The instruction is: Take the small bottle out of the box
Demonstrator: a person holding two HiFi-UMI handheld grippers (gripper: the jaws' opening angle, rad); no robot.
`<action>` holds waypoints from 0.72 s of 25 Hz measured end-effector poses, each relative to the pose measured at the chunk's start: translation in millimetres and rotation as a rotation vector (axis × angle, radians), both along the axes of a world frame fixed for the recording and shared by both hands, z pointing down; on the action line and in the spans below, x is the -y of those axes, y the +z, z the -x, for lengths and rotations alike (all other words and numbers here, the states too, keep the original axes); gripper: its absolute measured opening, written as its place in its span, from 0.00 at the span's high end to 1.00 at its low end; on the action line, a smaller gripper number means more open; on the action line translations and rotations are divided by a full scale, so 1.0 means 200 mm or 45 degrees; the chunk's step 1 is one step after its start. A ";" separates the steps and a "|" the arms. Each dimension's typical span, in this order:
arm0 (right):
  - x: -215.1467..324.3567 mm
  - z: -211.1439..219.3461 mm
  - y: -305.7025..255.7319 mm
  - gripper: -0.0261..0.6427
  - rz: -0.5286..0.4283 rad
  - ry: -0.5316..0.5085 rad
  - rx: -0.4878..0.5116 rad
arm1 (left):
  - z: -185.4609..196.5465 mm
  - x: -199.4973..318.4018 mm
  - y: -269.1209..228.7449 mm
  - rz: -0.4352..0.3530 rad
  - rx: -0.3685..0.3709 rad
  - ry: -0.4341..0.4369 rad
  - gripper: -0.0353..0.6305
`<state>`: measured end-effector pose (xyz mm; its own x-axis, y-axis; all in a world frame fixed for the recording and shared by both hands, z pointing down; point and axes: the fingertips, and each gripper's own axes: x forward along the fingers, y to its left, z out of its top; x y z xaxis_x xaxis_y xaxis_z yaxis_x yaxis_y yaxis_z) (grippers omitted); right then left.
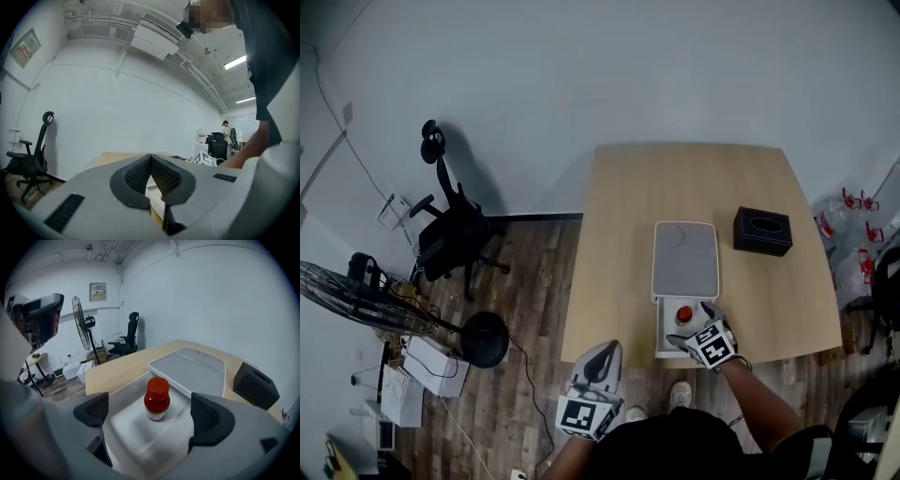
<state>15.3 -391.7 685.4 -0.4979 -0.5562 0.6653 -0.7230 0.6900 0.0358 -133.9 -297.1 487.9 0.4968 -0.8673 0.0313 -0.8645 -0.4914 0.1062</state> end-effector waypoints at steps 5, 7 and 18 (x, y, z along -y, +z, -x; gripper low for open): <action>0.04 -0.01 0.09 0.29 0.065 0.003 -0.026 | 0.00 0.02 0.03 0.014 0.019 -0.018 0.93; 0.05 -0.02 0.12 0.34 0.091 0.008 -0.040 | 0.00 0.04 0.02 0.019 0.003 -0.034 0.93; 0.07 -0.04 0.16 0.63 0.119 -0.012 -0.166 | 0.06 0.05 0.09 0.043 0.034 -0.066 0.93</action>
